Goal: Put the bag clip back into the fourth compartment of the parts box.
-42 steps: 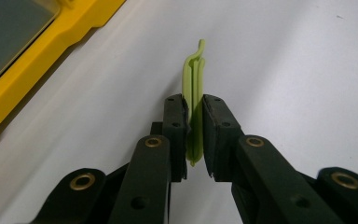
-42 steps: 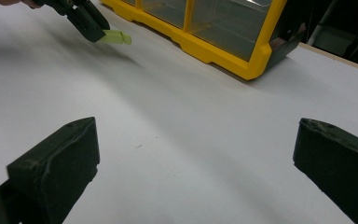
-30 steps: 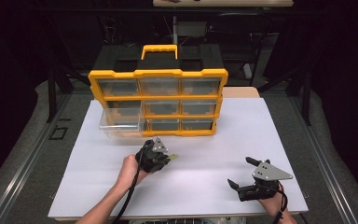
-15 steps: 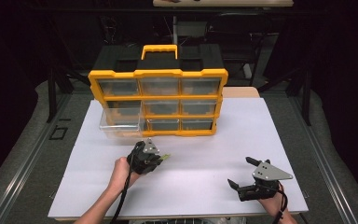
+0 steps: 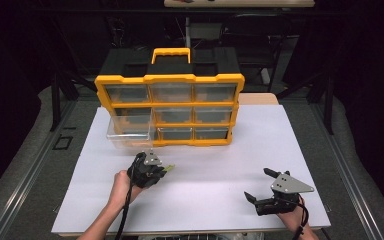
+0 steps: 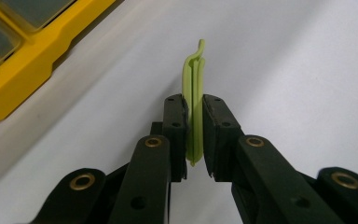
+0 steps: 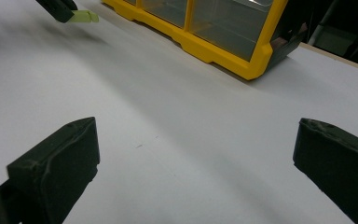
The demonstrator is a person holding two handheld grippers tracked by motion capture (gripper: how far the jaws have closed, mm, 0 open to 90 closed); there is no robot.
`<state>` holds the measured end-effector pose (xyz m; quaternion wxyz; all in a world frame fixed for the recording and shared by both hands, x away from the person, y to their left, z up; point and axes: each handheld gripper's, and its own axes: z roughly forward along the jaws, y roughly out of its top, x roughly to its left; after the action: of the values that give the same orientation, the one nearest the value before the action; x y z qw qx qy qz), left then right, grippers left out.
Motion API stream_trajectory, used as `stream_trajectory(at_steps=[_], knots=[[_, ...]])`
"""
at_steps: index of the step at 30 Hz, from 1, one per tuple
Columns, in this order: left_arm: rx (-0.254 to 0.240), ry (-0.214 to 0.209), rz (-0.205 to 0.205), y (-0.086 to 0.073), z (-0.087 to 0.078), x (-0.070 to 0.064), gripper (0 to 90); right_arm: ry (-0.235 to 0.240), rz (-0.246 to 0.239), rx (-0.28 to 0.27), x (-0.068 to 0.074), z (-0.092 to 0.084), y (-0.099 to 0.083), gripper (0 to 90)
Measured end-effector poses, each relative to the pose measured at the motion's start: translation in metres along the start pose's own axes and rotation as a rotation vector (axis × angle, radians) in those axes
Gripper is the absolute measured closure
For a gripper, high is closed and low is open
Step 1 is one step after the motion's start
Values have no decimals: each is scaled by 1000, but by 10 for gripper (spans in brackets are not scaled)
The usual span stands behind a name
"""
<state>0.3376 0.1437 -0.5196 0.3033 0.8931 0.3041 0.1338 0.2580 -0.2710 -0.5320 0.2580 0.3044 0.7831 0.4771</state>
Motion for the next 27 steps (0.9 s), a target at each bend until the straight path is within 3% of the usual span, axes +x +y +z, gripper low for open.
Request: stream_trajectory(at_steps=[27], knots=[[-21,50,-58,-22,-23,16,808,-6,0,-2,0,0,0,0]])
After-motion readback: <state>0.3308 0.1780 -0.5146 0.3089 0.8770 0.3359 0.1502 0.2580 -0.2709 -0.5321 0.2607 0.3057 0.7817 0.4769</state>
